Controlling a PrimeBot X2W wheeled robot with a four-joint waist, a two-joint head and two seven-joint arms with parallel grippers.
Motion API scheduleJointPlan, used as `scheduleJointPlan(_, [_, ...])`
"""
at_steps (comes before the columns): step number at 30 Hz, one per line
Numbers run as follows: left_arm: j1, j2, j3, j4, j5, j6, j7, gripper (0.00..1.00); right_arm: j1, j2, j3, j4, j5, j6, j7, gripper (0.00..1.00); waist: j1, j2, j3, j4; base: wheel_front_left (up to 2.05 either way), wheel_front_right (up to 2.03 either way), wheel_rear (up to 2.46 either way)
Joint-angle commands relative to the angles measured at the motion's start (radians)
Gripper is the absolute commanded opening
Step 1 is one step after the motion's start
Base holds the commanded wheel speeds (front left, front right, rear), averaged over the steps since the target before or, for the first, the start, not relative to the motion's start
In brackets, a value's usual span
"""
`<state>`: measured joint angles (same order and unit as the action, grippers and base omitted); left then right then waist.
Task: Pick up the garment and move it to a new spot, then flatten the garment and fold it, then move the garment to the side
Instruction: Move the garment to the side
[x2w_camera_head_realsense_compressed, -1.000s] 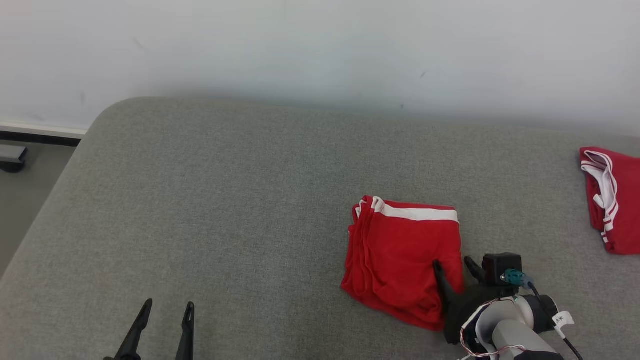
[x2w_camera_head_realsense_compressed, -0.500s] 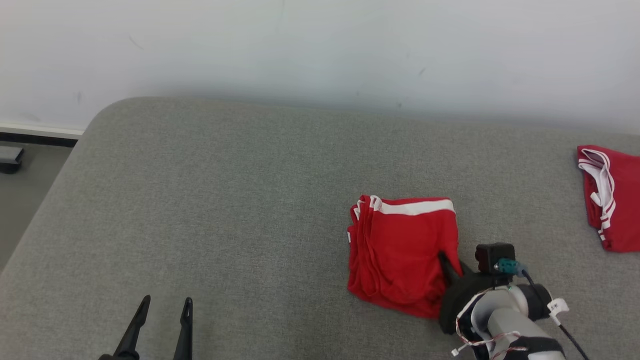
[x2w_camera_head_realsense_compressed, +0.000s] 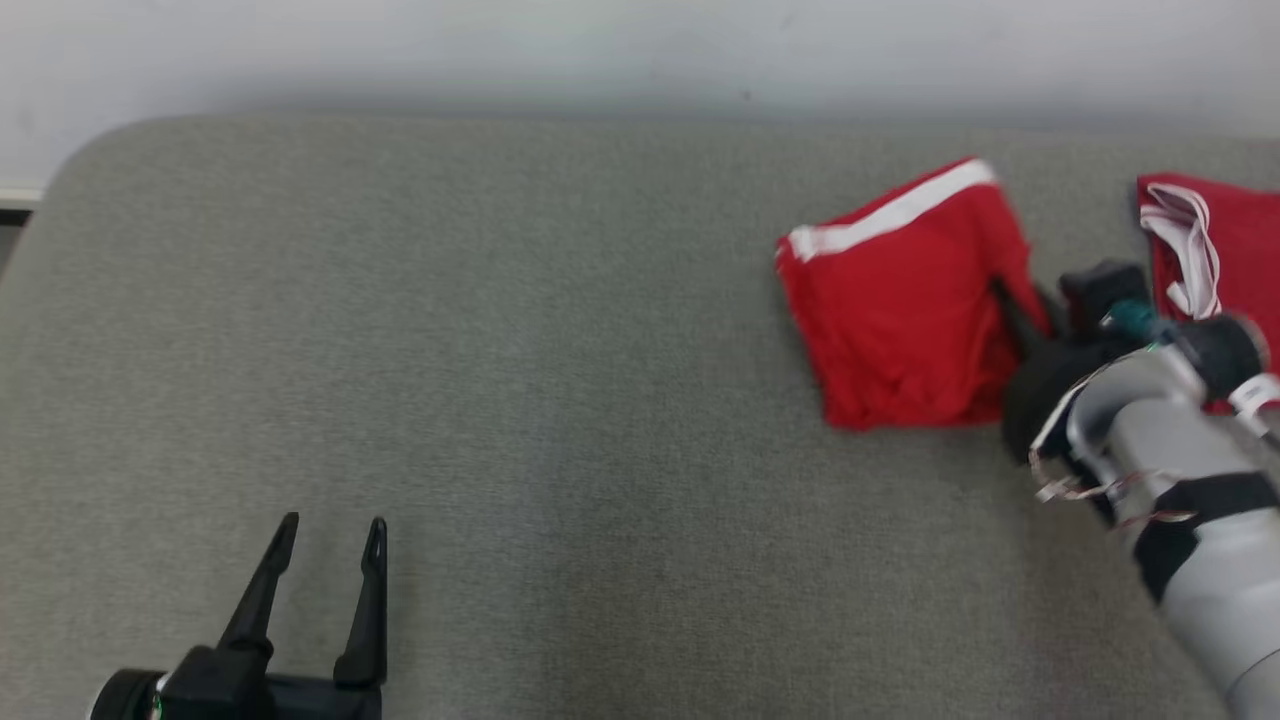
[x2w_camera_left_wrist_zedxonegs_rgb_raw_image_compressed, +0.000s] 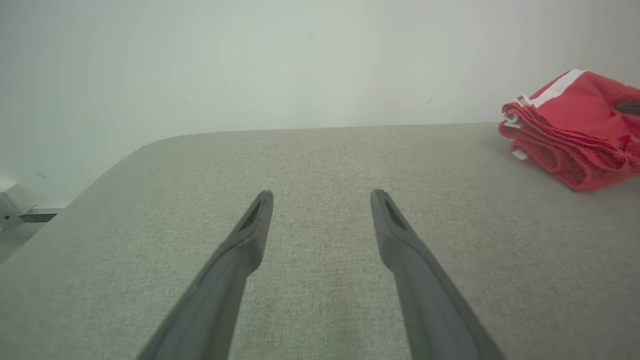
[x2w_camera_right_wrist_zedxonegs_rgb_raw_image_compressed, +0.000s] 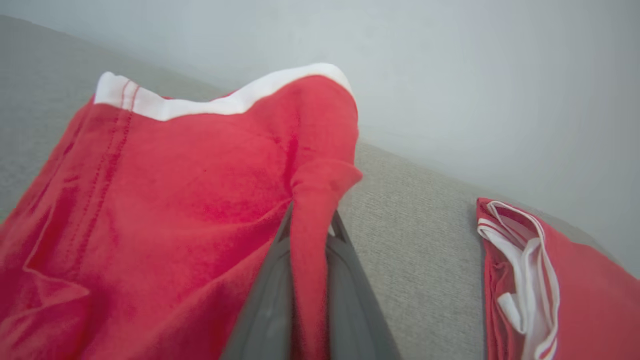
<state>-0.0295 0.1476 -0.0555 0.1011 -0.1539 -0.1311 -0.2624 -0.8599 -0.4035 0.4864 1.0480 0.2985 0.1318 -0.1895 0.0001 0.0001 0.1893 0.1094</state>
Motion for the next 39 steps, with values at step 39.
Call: scheduleJointPlan(39, [-0.138, 0.119, 0.088, -0.27, 0.058, 0.002, -0.003, 1.0, -0.32, -0.52, 0.076, -0.174, 0.082, -0.003, 0.144, 0.0, -0.0001, -0.0001, 0.449, -0.232, 0.0, 0.0, 0.0])
